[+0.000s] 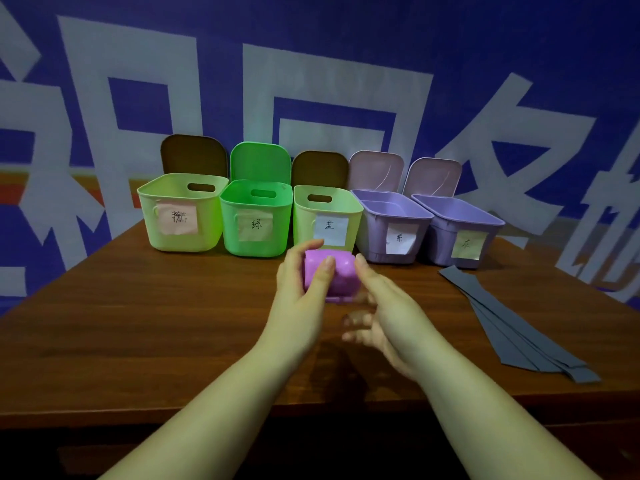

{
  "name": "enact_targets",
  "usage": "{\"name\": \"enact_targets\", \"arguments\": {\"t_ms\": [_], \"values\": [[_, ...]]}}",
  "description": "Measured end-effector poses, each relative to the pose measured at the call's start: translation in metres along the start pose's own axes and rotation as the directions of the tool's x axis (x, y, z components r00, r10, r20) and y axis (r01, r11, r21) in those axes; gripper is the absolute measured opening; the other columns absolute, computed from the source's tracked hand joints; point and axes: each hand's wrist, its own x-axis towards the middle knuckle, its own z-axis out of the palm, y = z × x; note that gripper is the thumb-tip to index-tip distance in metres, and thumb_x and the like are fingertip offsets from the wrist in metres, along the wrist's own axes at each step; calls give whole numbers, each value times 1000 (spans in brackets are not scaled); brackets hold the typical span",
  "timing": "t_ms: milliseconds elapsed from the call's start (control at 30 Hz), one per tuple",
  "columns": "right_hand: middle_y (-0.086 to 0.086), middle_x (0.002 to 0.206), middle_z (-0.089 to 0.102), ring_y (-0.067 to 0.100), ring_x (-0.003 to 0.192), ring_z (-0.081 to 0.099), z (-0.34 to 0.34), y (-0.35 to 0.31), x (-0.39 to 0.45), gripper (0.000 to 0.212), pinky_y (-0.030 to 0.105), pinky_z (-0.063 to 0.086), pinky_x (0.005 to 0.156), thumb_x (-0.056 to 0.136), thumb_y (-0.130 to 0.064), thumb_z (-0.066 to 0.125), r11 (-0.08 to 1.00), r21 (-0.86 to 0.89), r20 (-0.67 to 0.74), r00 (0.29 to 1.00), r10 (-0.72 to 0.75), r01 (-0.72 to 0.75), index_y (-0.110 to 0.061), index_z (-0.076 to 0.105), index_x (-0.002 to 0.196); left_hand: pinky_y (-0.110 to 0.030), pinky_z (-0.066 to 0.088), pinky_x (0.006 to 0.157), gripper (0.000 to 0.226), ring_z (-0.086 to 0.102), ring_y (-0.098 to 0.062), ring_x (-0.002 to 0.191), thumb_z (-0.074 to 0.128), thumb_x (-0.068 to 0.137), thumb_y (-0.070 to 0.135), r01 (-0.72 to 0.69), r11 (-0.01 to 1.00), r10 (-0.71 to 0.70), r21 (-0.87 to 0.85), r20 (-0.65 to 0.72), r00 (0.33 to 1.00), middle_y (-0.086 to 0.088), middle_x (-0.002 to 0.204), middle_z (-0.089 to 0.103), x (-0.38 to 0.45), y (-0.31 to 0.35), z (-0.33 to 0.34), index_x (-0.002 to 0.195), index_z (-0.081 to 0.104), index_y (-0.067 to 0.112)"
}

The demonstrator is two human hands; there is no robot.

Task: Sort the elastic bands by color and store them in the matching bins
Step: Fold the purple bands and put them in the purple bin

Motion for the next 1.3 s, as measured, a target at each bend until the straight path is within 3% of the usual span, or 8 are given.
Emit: {"name": "enact_targets", "arguments": {"t_ms": [100, 233, 400, 533, 800, 1067, 1167, 1300], "values": [[10, 118, 67, 31, 111, 62, -1, -3, 8, 78, 56, 43, 101, 59, -63, 80, 990, 102, 95, 991, 92, -101, -19, 61, 120, -32, 42, 102, 31, 52, -10, 114, 53, 81, 51, -7, 1000, 7, -4, 3, 1000, -1, 123, 51, 0, 0, -6, 110, 48, 41], [7, 112, 70, 27, 107, 65, 1, -12, 20, 79, 55, 43, 102, 54, -54, 86, 985, 137, 167, 983, 80, -103, -17, 61, 118, -8, 45, 75, 23, 55, 13, 87, 55, 86, 31, 12, 996, -8, -87, 51, 999, 5, 108, 54, 5, -2, -9, 107, 46, 30], [7, 96, 73, 20, 86, 69, -6, -31, 37, 72, 40, 56, 85, 50, -35, 79, 987, 121, 233, 969, 75, -105, -10, 60, 115, -15, 48, 75, 37, 61, 2, 88, 70, 78, 31, 25, 1000, -26, 6, 199, 980, 1, 106, 57, 29, -18, -21, 106, 45, 27], [6, 93, 71, 13, 72, 69, -22, -37, 67, 35, 24, 56, 60, 72, -13, 74, 997, 16, 216, 974, 74, -79, -13, 63, 105, -21, 50, 85, 50, 60, -3, 98, 78, 66, 44, -31, 974, -35, 224, 284, 958, 9, 101, 57, 65, -39, -26, 100, 43, 37], [12, 107, 67, 19, 87, 70, -51, -37, 169, 62, 28, 57, 65, 48, -28, 84, 974, -228, 237, 969, 65, -9, -20, 61, 105, -41, 48, 75, 47, 56, -25, 83, 74, 60, 51, -56, 942, -41, 332, 278, 960, 10, 84, 55, 154, -88, -3, 87, 46, 24], [2, 103, 69, 24, 88, 71, -70, -59, 230, 52, 38, 59, 76, 63, -11, 85, 938, -348, 277, 956, 101, 2, -19, 58, 107, -42, 49, 75, 46, 55, -19, 78, 73, 53, 50, 87, 908, -192, 410, 224, 955, 9, 78, 57, 215, -94, 13, 81, 43, 30], [-2, 94, 71, 20, 80, 70, -78, -92, 237, 51, 33, 58, 66, 63, -21, 86, 896, -442, 302, 947, 107, 40, -27, 58, 104, -40, 52, 82, 58, 61, -16, 85, 79, 54, 41, 132, 916, -241, 379, 256, 936, 4, 94, 61, 239, -68, 19, 99, 44, 34], [-6, 95, 68, 24, 80, 64, -85, -143, 243, 52, 44, 54, 79, 60, -32, 87, 802, -581, 308, 949, 61, 137, -37, 55, 101, -23, 50, 83, 86, 60, -4, 90, 83, 66, 28, 13, 870, -221, 493, 366, 904, 13, 116, 50, 269, -24, 31, 135, 31, 33]]}}
